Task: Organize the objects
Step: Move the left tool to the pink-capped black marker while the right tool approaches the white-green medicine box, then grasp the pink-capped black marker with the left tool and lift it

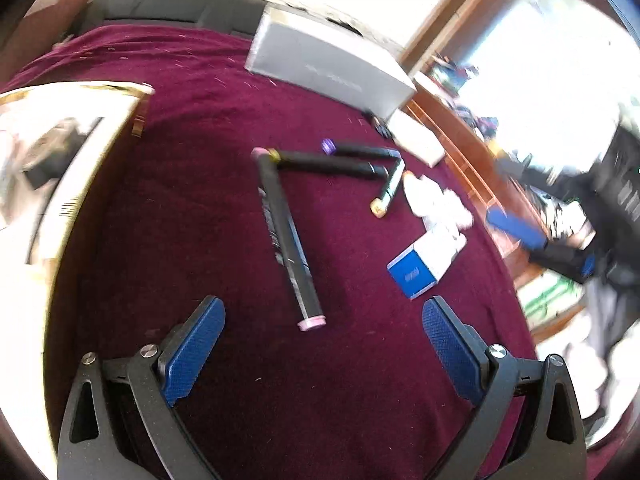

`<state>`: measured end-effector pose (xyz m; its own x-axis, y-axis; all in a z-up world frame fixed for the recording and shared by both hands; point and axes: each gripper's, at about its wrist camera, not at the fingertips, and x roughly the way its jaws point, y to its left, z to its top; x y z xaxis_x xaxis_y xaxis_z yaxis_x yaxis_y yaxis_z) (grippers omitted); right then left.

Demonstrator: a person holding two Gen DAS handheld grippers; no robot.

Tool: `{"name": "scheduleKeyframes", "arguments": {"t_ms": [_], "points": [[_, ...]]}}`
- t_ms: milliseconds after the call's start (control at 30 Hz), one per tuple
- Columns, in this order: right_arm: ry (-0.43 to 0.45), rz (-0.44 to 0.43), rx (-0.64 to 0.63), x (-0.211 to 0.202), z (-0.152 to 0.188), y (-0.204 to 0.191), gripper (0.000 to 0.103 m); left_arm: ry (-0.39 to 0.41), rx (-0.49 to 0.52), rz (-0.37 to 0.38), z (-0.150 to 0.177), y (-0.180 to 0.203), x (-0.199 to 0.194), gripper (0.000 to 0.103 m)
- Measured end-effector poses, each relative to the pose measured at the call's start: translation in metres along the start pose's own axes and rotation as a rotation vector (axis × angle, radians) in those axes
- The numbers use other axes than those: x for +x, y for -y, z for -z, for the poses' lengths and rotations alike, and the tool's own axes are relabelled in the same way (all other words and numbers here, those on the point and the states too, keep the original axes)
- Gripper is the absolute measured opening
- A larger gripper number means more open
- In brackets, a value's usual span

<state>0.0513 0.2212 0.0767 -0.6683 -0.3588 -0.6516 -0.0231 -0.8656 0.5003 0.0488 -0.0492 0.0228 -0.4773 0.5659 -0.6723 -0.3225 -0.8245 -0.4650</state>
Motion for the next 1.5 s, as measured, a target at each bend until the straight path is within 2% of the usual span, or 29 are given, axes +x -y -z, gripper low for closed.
{"name": "scheduleKeyframes", "arguments": {"t_ms": [67, 200, 400, 500, 533, 567, 600, 633, 667, 700, 933, 1033, 1100, 1167, 1200, 1267, 1333, 1400, 1433, 1467, 1500], "points": [[0.031, 0.028, 0.011, 0.005, 0.002, 0.004, 0.074, 0.030, -0.003, -0.024, -0.006, -0.003, -0.011, 0.097], [0.105, 0.084, 0.059, 0.027, 0.007, 0.015, 0.074, 0.027, 0.003, -0.100, -0.017, -0.004, -0.011, 0.097], [0.217, 0.170, 0.098, 0.030, 0.014, 0.033, 0.074, 0.024, 0.074, -0.201, -0.032, 0.011, 0.009, 0.096], [0.273, 0.180, 0.087, 0.018, 0.011, 0.034, 0.074, 0.023, 0.116, -0.266, -0.038, 0.020, 0.029, 0.091], [0.287, 0.184, 0.075, 0.016, 0.011, 0.032, 0.074, 0.011, 0.132, -0.281, -0.038, 0.022, 0.036, 0.078], [0.293, 0.180, 0.072, 0.014, 0.011, 0.031, 0.074, -0.004, 0.152, -0.306, -0.038, 0.025, 0.044, 0.058], [0.299, 0.175, 0.070, 0.012, 0.011, 0.030, 0.074, -0.023, 0.167, -0.320, -0.038, 0.027, 0.050, 0.048], [0.303, 0.178, 0.059, 0.011, 0.011, 0.028, 0.074, -0.053, 0.175, -0.326, -0.038, 0.028, 0.059, 0.032], [0.303, 0.179, 0.052, 0.011, 0.011, 0.027, 0.074, -0.079, 0.179, -0.339, -0.036, 0.028, 0.065, 0.022], [0.302, 0.175, 0.046, 0.010, 0.011, 0.026, 0.074, -0.086, 0.189, -0.357, -0.034, 0.028, 0.068, 0.022], [0.286, 0.156, 0.075, 0.011, 0.013, 0.031, 0.074, -0.034, 0.241, -0.409, -0.024, 0.036, 0.067, 0.022], [0.279, 0.159, 0.090, 0.012, 0.014, 0.034, 0.074, -0.036, 0.244, -0.408, -0.025, 0.037, 0.069, 0.027], [0.276, 0.164, 0.093, 0.013, 0.014, 0.035, 0.074, -0.043, 0.253, -0.392, -0.025, 0.039, 0.071, 0.034], [0.275, 0.168, 0.095, 0.013, 0.014, 0.036, 0.074, -0.064, 0.288, -0.374, -0.025, 0.044, 0.075, 0.052], [0.276, 0.172, 0.095, 0.013, 0.014, 0.036, 0.074, -0.074, 0.310, -0.382, -0.023, 0.048, 0.077, 0.056], [0.279, 0.178, 0.095, 0.013, 0.014, 0.036, 0.074, -0.076, 0.300, -0.432, -0.024, 0.047, 0.079, 0.075], [0.280, 0.186, 0.093, 0.013, 0.014, 0.036, 0.074, -0.073, 0.246, -0.389, -0.028, 0.038, 0.075, 0.073], [0.276, 0.189, 0.095, 0.014, 0.014, 0.037, 0.074, -0.060, 0.242, -0.408, -0.027, 0.037, 0.073, 0.061], [0.274, 0.191, 0.094, 0.015, 0.014, 0.037, 0.074, -0.050, 0.241, -0.410, -0.026, 0.037, 0.071, 0.045], [0.275, 0.195, 0.093, 0.015, 0.014, 0.037, 0.074, -0.044, 0.240, -0.399, -0.027, 0.036, 0.069, 0.019], [0.275, 0.198, 0.092, 0.015, 0.014, 0.037, 0.074, -0.053, 0.224, -0.378, -0.029, 0.034, 0.066, 0.017]]}}
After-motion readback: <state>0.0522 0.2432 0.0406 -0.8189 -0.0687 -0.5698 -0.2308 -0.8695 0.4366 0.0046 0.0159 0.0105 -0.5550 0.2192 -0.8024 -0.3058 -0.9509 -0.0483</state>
